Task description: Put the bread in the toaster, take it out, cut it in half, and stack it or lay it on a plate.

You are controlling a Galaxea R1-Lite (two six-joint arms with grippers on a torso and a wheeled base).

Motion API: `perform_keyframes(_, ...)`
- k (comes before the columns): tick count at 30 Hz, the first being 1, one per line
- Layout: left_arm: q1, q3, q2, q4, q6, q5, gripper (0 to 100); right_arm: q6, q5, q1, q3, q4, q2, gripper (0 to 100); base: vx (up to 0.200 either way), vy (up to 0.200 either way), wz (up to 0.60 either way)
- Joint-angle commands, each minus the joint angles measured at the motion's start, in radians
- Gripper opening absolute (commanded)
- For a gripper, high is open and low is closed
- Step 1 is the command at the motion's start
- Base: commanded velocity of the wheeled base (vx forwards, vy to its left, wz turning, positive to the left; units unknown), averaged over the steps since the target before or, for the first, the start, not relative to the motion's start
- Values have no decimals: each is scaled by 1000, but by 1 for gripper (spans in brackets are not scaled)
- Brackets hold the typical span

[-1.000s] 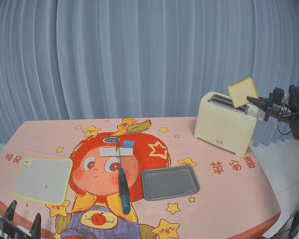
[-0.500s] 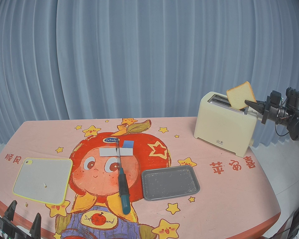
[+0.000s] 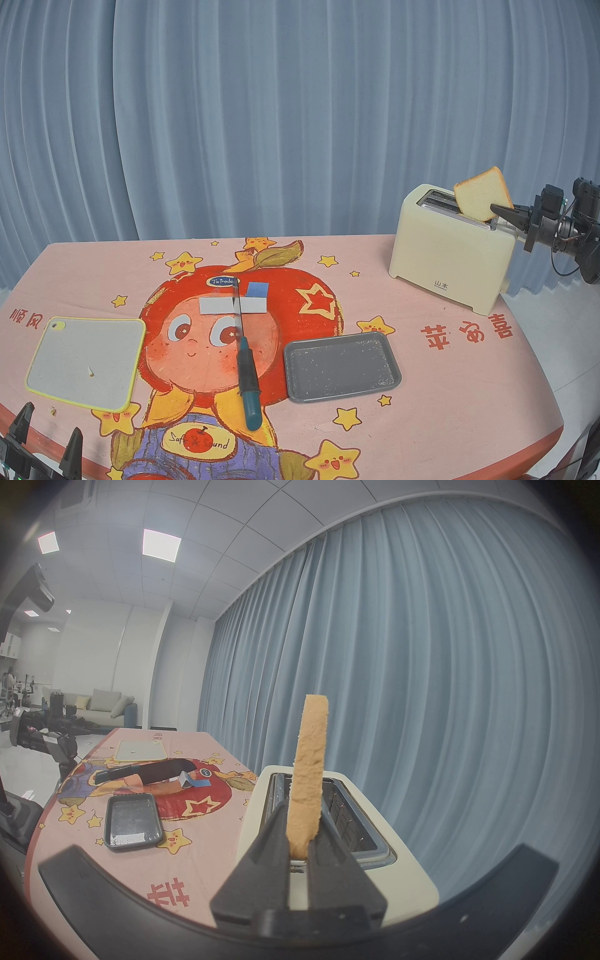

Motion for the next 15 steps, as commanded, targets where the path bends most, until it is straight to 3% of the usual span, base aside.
perform_keyframes(1, 0, 16, 1, 0, 0, 0, 100, -2, 0, 1, 1, 0, 1, 0, 0, 0, 0)
perform_keyframes(11, 0, 16, 1, 0, 0, 0, 100, -25, 0, 2, 1, 3, 2, 0, 0, 0, 0)
perform_keyframes(12, 0, 16, 1, 0, 0, 0, 100, -29, 0, 4, 1, 3, 7, 100, 0, 0, 0)
perform_keyframes(15, 0, 16, 1, 0, 0, 0, 100, -29, 0, 6, 9, 1, 8, 100, 0, 0, 0)
